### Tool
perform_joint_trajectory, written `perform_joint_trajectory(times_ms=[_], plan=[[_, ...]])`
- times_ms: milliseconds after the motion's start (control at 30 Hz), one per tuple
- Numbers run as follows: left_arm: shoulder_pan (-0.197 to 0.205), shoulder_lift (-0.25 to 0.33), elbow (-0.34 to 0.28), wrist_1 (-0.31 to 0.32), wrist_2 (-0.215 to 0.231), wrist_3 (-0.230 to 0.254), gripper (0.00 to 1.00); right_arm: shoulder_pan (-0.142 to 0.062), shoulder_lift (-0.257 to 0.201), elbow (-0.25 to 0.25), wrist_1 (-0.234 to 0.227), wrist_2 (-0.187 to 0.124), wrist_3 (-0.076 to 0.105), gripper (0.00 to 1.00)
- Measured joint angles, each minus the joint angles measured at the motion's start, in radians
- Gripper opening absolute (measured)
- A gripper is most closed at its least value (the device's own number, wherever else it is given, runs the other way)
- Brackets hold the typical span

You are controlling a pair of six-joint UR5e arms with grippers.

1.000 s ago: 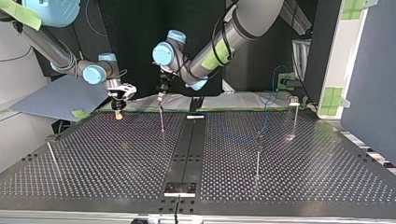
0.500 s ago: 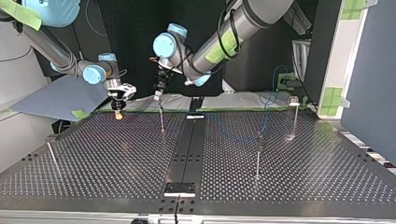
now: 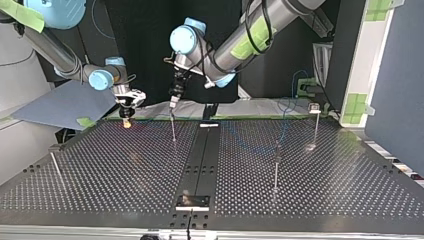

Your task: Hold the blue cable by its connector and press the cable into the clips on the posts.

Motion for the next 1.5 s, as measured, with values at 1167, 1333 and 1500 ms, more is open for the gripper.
perform_joint_trajectory(times_ms=[1167,1333,1500], plan=[[0.016,0.302,-0.302,0.161,-0.081,-0.079,1.00,-0.003,-0.015,0.001,0.055,0.029,-0.039,0.00],[0.010,0.341,-0.341,0.151,-0.092,-0.101,1.00,-0.005,-0.047,0.003,0.087,0.029,-0.056,0.00],[0.002,0.385,-0.385,0.149,-0.094,-0.130,1.00,-0.007,-0.089,0.012,0.121,0.029,-0.056,0.00]])
